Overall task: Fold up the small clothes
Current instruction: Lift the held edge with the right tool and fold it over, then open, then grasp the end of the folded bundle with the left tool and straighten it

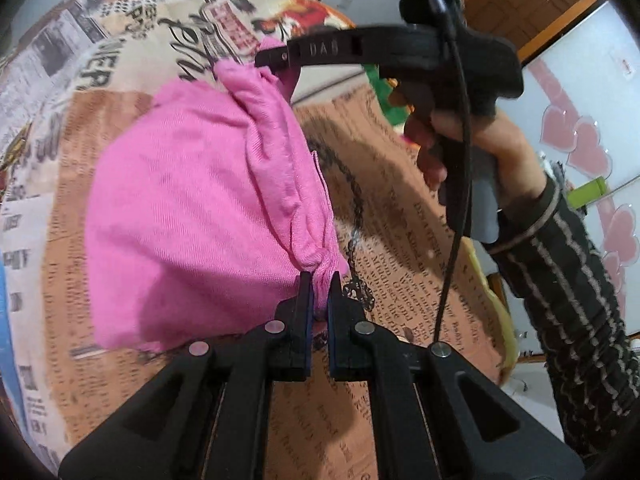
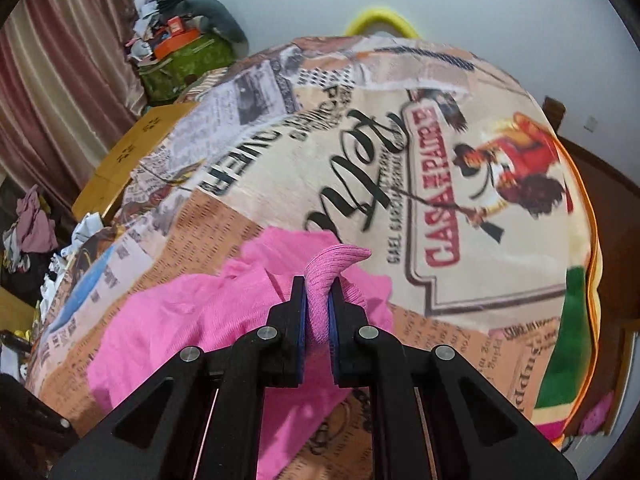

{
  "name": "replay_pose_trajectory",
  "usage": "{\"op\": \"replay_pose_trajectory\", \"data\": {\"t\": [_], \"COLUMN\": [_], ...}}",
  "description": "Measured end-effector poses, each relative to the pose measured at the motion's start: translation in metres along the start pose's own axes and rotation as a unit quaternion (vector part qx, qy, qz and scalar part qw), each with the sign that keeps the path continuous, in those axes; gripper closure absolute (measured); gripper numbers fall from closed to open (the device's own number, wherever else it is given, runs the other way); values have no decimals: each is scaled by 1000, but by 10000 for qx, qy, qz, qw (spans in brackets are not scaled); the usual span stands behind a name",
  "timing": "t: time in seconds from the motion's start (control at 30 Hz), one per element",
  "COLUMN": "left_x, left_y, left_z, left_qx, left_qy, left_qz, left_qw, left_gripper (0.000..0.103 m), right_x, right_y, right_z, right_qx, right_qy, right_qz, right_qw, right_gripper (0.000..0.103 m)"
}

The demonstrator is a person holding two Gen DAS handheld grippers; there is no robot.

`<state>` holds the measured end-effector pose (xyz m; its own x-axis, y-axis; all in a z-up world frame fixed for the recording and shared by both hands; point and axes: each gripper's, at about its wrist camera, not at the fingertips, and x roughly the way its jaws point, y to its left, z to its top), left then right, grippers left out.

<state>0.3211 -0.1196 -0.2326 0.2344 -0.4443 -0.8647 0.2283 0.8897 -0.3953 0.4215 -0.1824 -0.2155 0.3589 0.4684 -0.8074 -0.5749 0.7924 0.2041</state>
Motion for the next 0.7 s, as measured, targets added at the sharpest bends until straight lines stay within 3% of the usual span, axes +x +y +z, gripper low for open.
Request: {"op": "replay_pose_trajectory", "data": {"t": [0.17,0.27,0.33,0.5,0.7], "left_x": [11,-1,-15,-50,-60], "left_y": [-3,3,11,32,77], "left_z": [-1,1,2,19,66], "left_qx": [48,-14,-97,-277,-514], "left_qy": [50,-49,-211,-625,-676], "left_qz": [291,336,350,579,996], "left_qw": [9996,9994,9991,9960,9914], "left_gripper": [95,80,72,68,68], "right_x": [8,-1,-15,-44,-52], "right_y": [-14,-17,-15,-8,6], "right_z": [-13,-19,-22,-30,-56], "right_qx": [155,279,285,398,506], "right_qy": [279,306,161,-66,-83], "right_qz": [-267,-259,-268,-140,-21], "right_qw": [9991,9988,9991,9991,9987], "right_gripper": [86,71,68,67,63]}}
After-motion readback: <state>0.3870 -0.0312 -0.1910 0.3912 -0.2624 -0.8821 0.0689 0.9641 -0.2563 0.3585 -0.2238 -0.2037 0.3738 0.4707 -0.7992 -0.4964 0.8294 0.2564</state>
